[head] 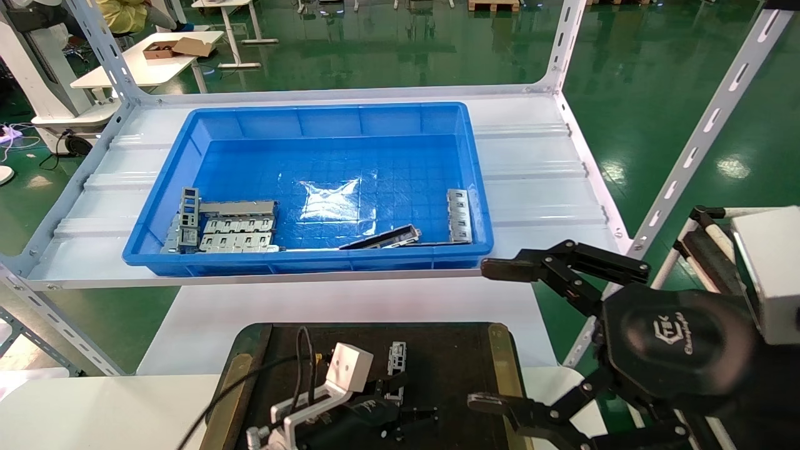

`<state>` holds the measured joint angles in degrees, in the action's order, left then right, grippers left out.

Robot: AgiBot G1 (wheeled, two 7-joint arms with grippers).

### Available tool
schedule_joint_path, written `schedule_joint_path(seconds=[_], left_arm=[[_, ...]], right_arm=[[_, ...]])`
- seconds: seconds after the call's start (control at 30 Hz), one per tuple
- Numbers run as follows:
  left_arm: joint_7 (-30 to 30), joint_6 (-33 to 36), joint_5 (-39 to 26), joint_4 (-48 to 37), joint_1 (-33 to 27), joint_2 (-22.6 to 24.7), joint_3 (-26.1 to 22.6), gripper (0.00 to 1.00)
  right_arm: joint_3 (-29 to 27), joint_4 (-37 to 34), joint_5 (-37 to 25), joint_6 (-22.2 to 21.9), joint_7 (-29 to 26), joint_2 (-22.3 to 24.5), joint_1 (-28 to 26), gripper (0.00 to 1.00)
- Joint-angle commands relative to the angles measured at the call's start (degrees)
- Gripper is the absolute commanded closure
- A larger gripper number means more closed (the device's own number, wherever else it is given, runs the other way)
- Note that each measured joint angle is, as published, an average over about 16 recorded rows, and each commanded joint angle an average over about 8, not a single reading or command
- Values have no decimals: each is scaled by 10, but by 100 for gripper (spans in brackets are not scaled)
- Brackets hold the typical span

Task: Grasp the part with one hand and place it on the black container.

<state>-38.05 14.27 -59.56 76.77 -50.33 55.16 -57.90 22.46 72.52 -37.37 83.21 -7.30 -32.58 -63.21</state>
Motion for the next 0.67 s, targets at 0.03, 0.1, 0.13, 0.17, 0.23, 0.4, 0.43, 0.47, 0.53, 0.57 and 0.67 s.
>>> schedule_joint_path(seconds=[0.03, 0.1, 0.13, 0.17, 0.23, 0.4, 0.43, 0.47, 0.53, 0.57, 0.67], left_arm=[[13, 34, 3, 6, -2, -12, 13, 0], [39, 71, 17, 6, 0, -21, 33, 0], [52, 88, 24, 6, 1, -26, 43, 0], [66, 105, 32, 6, 3, -30, 53, 0], [93, 136, 48, 5, 7, -39, 72, 0], [148, 198, 84, 5, 18, -59, 110, 0], [156, 208, 90, 5, 20, -62, 115, 0], [163, 218, 96, 6, 21, -64, 121, 0], [173, 235, 107, 6, 22, -69, 129, 0], [177, 243, 112, 7, 22, -71, 133, 0], [183, 254, 120, 7, 21, -74, 139, 0]], right_arm=[[0, 0, 0, 0, 0, 0, 0, 0], [0, 0, 0, 0, 0, 0, 0, 0], [0, 0, 0, 0, 0, 0, 0, 0], [0, 0, 0, 0, 0, 0, 0, 0], [0, 0, 0, 0, 0, 0, 0, 0], [0, 0, 0, 0, 0, 0, 0, 0], [0, 0, 0, 0, 0, 0, 0, 0], [0, 0, 0, 0, 0, 0, 0, 0], [0, 0, 0, 0, 0, 0, 0, 0], [0, 0, 0, 0, 0, 0, 0, 0], [0, 0, 0, 0, 0, 0, 0, 0]])
